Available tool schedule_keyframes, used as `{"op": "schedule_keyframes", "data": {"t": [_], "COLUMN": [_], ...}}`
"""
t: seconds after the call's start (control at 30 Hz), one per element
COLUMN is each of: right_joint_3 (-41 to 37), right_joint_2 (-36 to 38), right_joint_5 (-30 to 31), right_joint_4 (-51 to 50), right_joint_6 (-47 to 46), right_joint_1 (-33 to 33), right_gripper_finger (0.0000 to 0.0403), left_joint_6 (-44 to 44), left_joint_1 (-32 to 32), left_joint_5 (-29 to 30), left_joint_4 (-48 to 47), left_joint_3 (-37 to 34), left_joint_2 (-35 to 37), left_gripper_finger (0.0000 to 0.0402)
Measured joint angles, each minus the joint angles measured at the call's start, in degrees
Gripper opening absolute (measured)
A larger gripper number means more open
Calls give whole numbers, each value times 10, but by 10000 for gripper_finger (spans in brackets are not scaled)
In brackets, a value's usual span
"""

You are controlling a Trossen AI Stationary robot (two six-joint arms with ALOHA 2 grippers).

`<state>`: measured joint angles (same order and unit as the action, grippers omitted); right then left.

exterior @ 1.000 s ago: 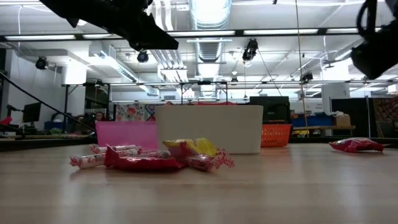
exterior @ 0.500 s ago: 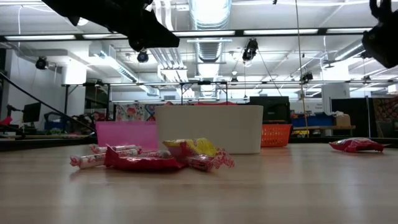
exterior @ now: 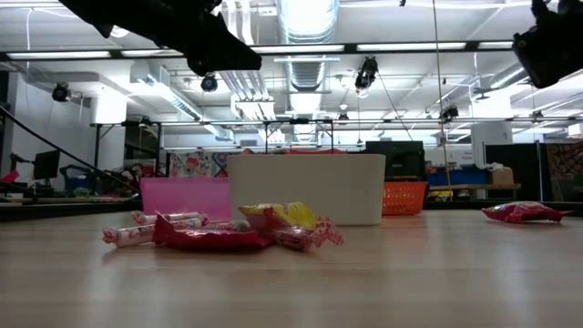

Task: Sort candy
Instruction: Put the yellow candy into the orange bin

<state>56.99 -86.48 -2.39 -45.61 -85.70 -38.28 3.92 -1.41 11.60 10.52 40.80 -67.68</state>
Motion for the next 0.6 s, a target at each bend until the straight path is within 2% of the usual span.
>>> {"op": "schedule_keyframes", "data": {"t": [0.4,0.6], "right_joint_3": [0,-2], "right_joint_2": [0,0], "right_joint_5": [-1,-1], "right_joint_4": [9,12], "right_joint_6": [-50,-87], "right_joint_1": [0,0], "right_gripper_finger": [139,151], "left_joint_6": [9,9], "left_joint_1": [0,0], "left_joint_5": [0,0], "left_joint_4": [1,1], "left_joint_3": [0,0], "left_joint_2": [0,0], "left_gripper_finger": [78,78]}}
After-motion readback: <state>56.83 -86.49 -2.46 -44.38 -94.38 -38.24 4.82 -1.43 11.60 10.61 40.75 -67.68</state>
